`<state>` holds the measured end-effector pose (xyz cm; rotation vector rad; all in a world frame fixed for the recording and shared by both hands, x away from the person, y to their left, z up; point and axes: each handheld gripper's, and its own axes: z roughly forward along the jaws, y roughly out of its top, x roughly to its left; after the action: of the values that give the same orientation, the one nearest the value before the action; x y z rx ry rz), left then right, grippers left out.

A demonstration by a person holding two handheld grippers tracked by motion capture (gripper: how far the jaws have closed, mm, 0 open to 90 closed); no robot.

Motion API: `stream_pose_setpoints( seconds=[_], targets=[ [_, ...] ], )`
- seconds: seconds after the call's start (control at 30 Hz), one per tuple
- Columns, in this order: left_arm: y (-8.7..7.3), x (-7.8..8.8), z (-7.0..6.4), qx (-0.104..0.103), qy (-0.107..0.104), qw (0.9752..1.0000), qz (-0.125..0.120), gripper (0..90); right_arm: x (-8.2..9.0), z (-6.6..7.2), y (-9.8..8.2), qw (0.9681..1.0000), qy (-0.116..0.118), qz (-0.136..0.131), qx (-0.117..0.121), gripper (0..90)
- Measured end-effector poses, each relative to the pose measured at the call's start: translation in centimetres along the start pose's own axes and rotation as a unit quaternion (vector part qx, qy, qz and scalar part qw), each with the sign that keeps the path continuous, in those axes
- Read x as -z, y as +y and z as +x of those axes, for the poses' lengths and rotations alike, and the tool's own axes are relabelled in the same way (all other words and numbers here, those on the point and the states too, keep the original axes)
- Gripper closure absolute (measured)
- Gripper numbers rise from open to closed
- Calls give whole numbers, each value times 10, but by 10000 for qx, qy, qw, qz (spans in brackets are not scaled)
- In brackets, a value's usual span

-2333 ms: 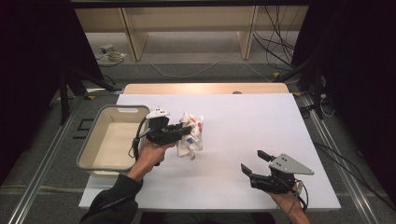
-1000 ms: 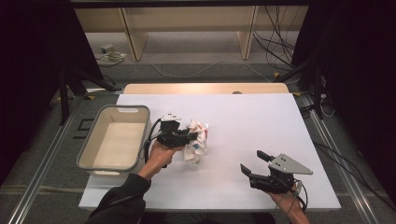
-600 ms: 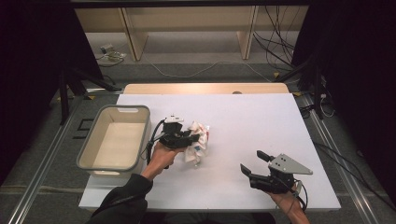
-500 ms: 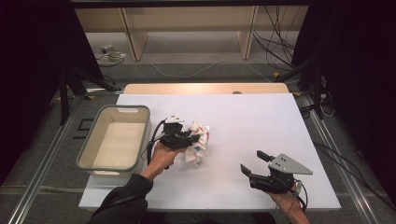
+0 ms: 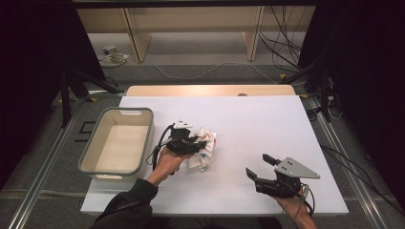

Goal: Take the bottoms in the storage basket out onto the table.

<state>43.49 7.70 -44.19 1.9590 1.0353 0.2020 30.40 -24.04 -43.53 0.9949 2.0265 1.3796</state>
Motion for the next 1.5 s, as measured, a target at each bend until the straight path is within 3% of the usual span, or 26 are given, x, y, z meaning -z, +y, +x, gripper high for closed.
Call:
stream_pose_setpoints(
  seconds=[0.3,0.47,0.77,1.5],
  targets=[
    [-2,-4,-1,-86,-9,9998,176,536,0,0,0,10000,13,-5,-5,244],
    [-2,-6,-2,-58,-11,9997,238,434,0,0,0,10000,16,-21,16,244],
    [2,0,3,140,29,9999,1,268,0,0,0,10000,-1,-15,23,244],
    [11,19,12,267,26,9994,-214,242,1,0,0,10000,-18,-5,-4,245]
  ],
)
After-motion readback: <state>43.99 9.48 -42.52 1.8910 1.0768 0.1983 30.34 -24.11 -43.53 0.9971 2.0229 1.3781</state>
